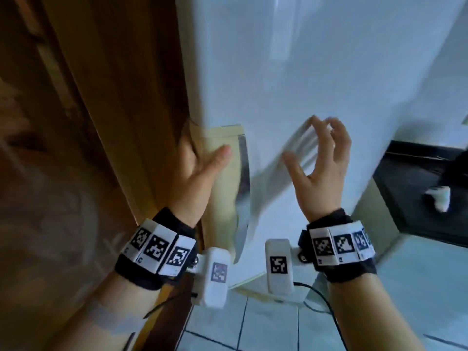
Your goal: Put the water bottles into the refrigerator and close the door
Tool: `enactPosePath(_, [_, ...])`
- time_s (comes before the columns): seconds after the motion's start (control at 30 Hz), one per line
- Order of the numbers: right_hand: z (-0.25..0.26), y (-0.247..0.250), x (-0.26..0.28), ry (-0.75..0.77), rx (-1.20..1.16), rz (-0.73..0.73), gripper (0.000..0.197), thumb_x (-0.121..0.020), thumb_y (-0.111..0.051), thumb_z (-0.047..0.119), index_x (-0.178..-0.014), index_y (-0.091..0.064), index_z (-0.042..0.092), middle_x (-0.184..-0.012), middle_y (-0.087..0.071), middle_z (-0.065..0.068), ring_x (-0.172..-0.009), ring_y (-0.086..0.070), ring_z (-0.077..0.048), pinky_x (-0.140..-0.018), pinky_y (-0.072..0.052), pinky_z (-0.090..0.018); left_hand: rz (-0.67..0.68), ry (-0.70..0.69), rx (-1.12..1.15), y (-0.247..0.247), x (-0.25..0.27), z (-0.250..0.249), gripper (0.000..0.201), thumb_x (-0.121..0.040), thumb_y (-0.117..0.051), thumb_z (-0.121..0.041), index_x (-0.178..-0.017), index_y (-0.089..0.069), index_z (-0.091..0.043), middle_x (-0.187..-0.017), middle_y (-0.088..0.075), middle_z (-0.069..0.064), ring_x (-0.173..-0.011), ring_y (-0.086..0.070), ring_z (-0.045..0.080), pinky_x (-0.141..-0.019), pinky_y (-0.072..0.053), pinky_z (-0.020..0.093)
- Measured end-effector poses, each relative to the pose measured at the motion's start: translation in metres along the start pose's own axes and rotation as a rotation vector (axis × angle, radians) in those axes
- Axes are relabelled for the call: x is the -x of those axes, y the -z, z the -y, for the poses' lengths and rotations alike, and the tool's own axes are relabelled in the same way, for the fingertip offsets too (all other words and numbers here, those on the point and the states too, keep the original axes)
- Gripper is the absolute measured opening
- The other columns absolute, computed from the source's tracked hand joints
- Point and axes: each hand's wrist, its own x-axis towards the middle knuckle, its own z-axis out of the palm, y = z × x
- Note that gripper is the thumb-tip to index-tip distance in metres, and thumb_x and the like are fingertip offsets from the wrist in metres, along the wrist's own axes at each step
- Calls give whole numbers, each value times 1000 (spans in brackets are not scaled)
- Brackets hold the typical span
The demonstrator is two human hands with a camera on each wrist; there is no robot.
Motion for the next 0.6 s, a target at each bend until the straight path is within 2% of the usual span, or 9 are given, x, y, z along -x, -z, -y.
enactPosePath(0.07, [-20, -22, -26, -12, 42, 12, 71, -77, -61, 50, -138, -37, 23, -153, -19, -19, -141, -16, -23, -115, -14, -26, -120, -18, -40, 5, -34, 17, 73, -74, -67, -20, -136, -33, -2, -130, -56, 17, -114, -59, 20, -95, -47, 29])
enactPosePath(0.1, [-26, -32, -40, -1, 85, 25, 78, -73, -62, 55, -140, -33, 26, -155, -13, -20, -143, -10, -25, -116, -10, -31, -172, -9, -43, 7, -51, 25, 75, -72, -69, -19, -136, -33, -2, -128, -57, 18, -111, -60, 22, -94, -48, 30])
enactPosePath(0.17, [-35, -51, -68, 42, 167, 54, 89, -67, -63, 64, -141, -26, 31, -156, -6, -22, -145, -2, -30, -116, -3, -43, -258, 10, -71, 10, -84, 41, 74, -69, -71, -14, -134, -36, -3, -118, -61, 11, -99, -63, 14, -87, -50, 24])
enactPosePath(0.23, [-44, -72, -95, 109, 218, 78, 93, -64, -63, 68, -140, -23, 34, -156, -6, -23, -144, 1, -32, -114, 2, -48, -309, 47, -119, 13, -118, 57, 65, -71, -71, -11, -129, -43, -6, -101, -63, -2, -83, -63, 1, -75, -49, 15])
enactPosePath(0.33, [-60, -106, -122, 148, 293, 132, 91, -67, -58, 69, -141, -17, 36, -155, -6, -27, -143, 5, -33, -111, 7, -50, -339, 120, -87, 16, -166, 76, 49, -77, -68, -5, -123, -52, -6, -94, -64, -2, -75, -62, 3, -68, -49, 15])
enactPosePath(0.4, [-70, -124, -132, 121, 340, 160, 91, -69, -58, 67, -142, -13, 36, -156, -3, -26, -143, 7, -35, -110, 10, -52, -336, 171, -67, 17, -197, 91, 48, -74, -71, -10, -119, -57, -8, -96, -66, 3, -79, -64, 12, -72, -50, 21])
enactPosePath(0.47, [-79, -139, -143, 89, 384, 212, 94, -70, -62, 60, -143, -7, 38, -157, 3, -23, -142, 13, -28, -109, 14, -51, -311, 205, -39, 17, -226, 108, 52, -70, -72, -16, -119, -58, -9, -102, -68, 6, -90, -65, 21, -84, -51, 31])
enactPosePath(0.53, [-86, -150, -157, 58, 451, 258, 99, -70, -64, 55, -143, 1, 41, -157, 11, -18, -139, 21, -22, -107, 20, -49, -282, 247, -68, 14, -252, 125, 67, -66, -72, -28, -128, -52, -14, -120, -65, 7, -108, -62, 22, -98, -47, 37])
enactPosePath(0.6, [-92, -158, -168, 37, 511, 308, 103, -72, -65, 54, -140, 12, 44, -154, 24, -9, -133, 34, -17, -103, 31, -43, -255, 289, -81, 9, -272, 138, 81, -65, -71, -37, -138, -40, -18, -133, -56, 6, -119, -56, 23, -105, -41, 40])
